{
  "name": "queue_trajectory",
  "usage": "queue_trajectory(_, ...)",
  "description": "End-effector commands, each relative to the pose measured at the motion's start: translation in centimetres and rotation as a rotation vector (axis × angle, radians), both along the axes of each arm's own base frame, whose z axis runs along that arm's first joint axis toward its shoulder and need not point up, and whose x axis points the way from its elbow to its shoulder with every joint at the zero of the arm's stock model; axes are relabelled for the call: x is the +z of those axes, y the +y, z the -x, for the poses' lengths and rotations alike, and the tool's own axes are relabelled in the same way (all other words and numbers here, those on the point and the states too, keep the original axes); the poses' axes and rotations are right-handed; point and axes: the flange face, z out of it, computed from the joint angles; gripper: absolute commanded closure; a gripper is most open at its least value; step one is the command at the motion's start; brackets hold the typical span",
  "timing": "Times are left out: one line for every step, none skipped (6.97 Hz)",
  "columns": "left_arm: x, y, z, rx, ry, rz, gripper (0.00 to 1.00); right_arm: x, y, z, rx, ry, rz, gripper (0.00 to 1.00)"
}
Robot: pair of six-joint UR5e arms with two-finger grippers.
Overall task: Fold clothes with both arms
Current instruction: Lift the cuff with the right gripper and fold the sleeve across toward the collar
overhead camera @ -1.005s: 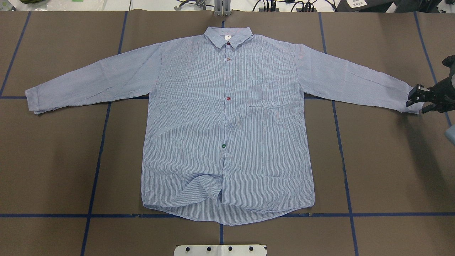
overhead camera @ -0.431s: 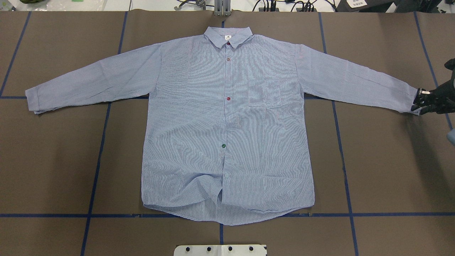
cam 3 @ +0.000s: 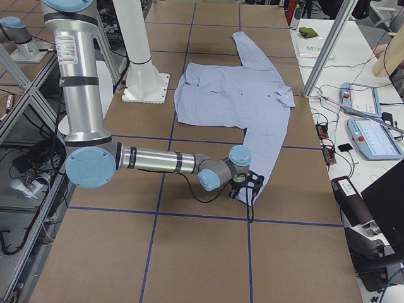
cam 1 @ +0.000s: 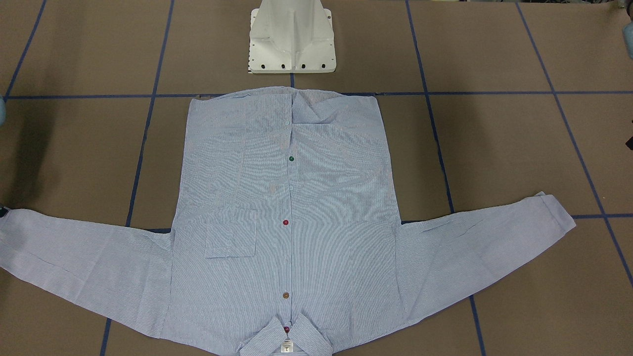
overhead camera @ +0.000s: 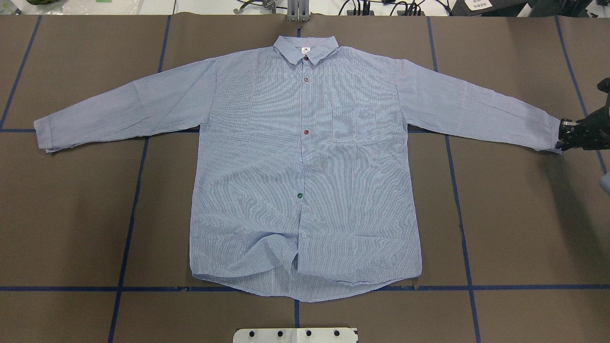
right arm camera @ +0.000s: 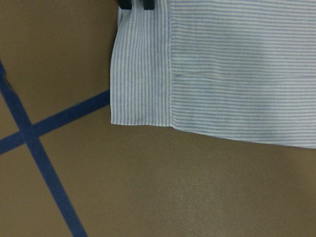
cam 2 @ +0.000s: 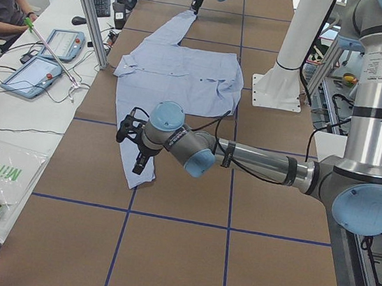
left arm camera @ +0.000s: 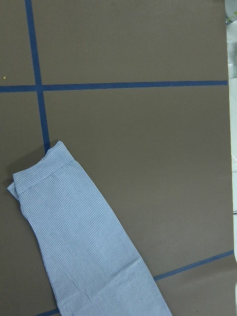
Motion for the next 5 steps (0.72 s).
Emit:
queue_trajectory(-0.1, 0.0, 0.0, 0.000, 0.000, -0.003, 0.01, -1.4, -0.5, -0.5, 0.001, -0.029, -0.016, 1.00)
queue_trajectory(-0.1, 0.0, 0.0, 0.001, 0.000, -0.005, 0.01, -6.2, -1.1, -1.1, -0.006, -0.115, -0.037, 1.00)
queue_trajectory(-0.2, 0.0, 0.0, 0.001, 0.000, -0.006, 0.01, -11.5, -3.8, 0.4, -0.014, -0.135, -0.043, 1.00)
queue_trajectory(-0.1, 0.0, 0.0, 0.000, -0.001, -0.008, 0.01, -19.6, -7.0, 4.8, -0.006, -0.172, -0.015, 1.00)
queue_trajectory(0.0, 0.0, -0.1, 0.003, -0.002, -0.007, 0.01, -25.8, -8.3, 9.8, -0.014, -0.200, -0.002, 1.00)
